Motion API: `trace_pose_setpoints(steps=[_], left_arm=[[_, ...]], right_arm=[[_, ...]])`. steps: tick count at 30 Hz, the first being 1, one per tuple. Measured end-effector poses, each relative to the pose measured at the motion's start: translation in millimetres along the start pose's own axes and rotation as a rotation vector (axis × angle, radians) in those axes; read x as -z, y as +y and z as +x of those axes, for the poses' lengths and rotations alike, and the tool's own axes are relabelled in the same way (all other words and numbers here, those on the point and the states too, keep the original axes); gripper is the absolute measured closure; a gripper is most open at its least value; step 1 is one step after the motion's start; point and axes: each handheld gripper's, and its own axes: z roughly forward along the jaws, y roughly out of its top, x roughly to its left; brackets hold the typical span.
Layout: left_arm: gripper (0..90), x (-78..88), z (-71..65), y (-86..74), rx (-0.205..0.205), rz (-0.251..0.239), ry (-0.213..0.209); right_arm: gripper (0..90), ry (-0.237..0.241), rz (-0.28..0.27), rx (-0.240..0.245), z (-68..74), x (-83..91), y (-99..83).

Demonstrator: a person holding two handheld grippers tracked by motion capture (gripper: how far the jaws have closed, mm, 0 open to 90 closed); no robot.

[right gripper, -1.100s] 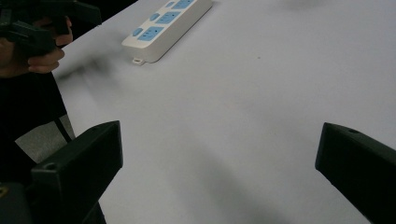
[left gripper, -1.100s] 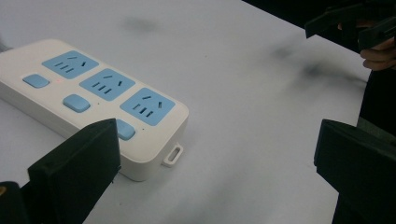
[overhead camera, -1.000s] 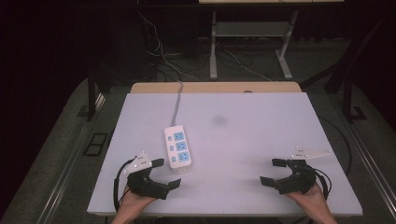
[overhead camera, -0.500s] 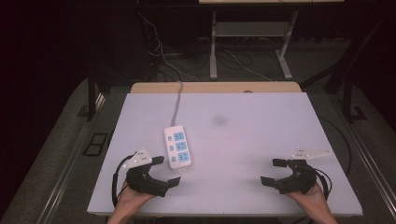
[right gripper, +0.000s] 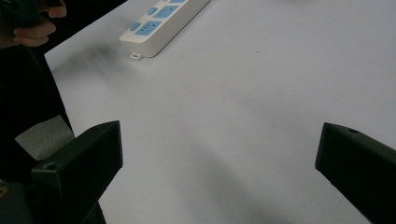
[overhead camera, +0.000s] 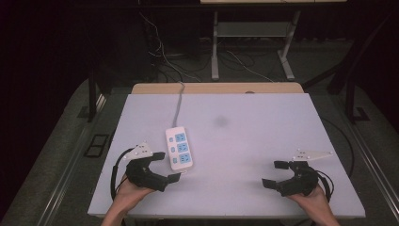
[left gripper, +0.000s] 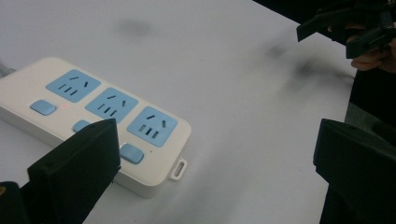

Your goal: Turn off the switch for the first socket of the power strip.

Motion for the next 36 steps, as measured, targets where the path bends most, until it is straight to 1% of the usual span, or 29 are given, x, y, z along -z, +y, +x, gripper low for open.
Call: trace_pose_setpoints(steps=[5, 12, 19, 25, 36], left_arm=[[0.0, -2.1, 4.9, 6.2, 0.000, 0.014, 0.005], [0.0, -2.8, 11.8, 17.2, -0.010, 0.033, 0.018], [0.0, -2.3, 14.9, 26.7, -0.016, 0.047, 0.022], [0.1, -2.0, 18.5, 31.7, -0.016, 0.055, 0.029], [0.8, -0.5, 28.9, 39.1, -0.012, 0.086, 0.047]], right_arm=[[0.5, -0.003, 0.000, -0.004, -0.1, 0.3, -0.1], [0.5, -0.006, -0.002, -0.003, -0.6, 0.9, -0.4], [0.5, -0.006, -0.002, -0.004, -1.0, 1.1, -0.4], [0.5, -0.006, -0.003, -0.002, -1.1, 1.9, -0.4], [0.5, -0.008, -0.007, -0.003, -1.6, 2.7, -0.6]])
